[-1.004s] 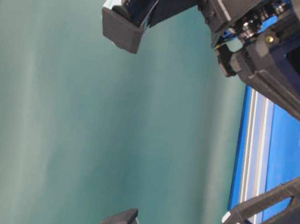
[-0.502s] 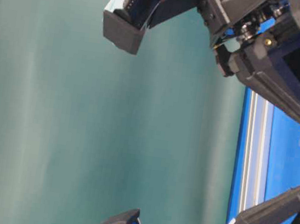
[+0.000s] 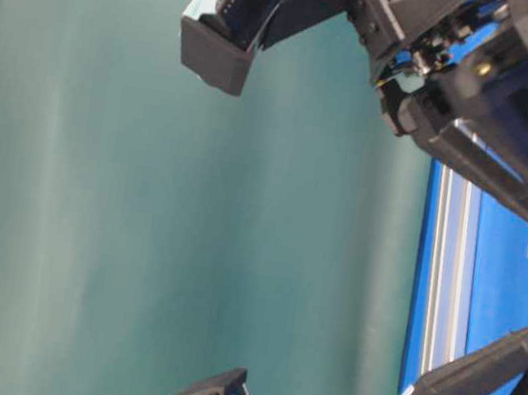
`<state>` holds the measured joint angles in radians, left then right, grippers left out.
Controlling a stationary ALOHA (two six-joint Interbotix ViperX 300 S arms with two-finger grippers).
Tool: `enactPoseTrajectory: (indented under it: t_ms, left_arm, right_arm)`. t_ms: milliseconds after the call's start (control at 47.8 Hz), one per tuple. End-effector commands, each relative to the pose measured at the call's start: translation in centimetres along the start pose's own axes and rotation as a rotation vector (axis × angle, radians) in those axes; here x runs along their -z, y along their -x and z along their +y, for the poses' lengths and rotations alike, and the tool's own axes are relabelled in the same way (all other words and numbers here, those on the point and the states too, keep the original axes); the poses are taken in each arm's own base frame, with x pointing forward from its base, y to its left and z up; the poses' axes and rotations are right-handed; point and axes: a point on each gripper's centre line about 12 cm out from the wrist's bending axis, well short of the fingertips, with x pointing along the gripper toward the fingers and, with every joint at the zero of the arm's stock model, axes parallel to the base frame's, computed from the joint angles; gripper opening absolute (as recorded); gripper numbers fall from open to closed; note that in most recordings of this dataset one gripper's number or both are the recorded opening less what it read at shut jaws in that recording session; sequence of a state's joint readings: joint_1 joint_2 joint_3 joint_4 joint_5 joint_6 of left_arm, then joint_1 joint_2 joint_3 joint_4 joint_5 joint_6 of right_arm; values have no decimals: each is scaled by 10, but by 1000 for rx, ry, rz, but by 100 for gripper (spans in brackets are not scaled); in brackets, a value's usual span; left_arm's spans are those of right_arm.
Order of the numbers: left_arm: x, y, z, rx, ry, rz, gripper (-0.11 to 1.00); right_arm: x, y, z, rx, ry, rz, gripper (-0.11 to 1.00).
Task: Insert the wire through the string loop located in the center.
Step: 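Open the right gripper to release the cable, then pull the plug leftward with the left gripper, drawing cable through the loop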
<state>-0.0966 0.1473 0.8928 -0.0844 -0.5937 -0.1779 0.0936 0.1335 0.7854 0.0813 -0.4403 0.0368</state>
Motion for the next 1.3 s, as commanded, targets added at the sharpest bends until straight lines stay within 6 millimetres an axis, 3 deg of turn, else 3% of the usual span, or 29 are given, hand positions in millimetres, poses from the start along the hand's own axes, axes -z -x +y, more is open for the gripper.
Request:
enactPoseTrajectory:
  t_ms: [0,146,230,586,1276]
  left_arm:
    - [-7,1,-2,5,-2,-22,8]
    - [-5,2,-1,4,-2,-18,8]
    - [-5,2,-1,3,-2,-17,8]
    - [1,13,-1,7,-22,-8,8]
    - [51,121,7,41,-29,18,8]
  right_arm:
    - [-9,2,2,-6,0,-30,35]
    - [-9,2,2,-6,3,-29,80]
    - [-9,2,2,-6,5,-29,95]
    - [-8,2,3,-7,7,-26,94]
    - [-9,1,4,-9,8,-12,94]
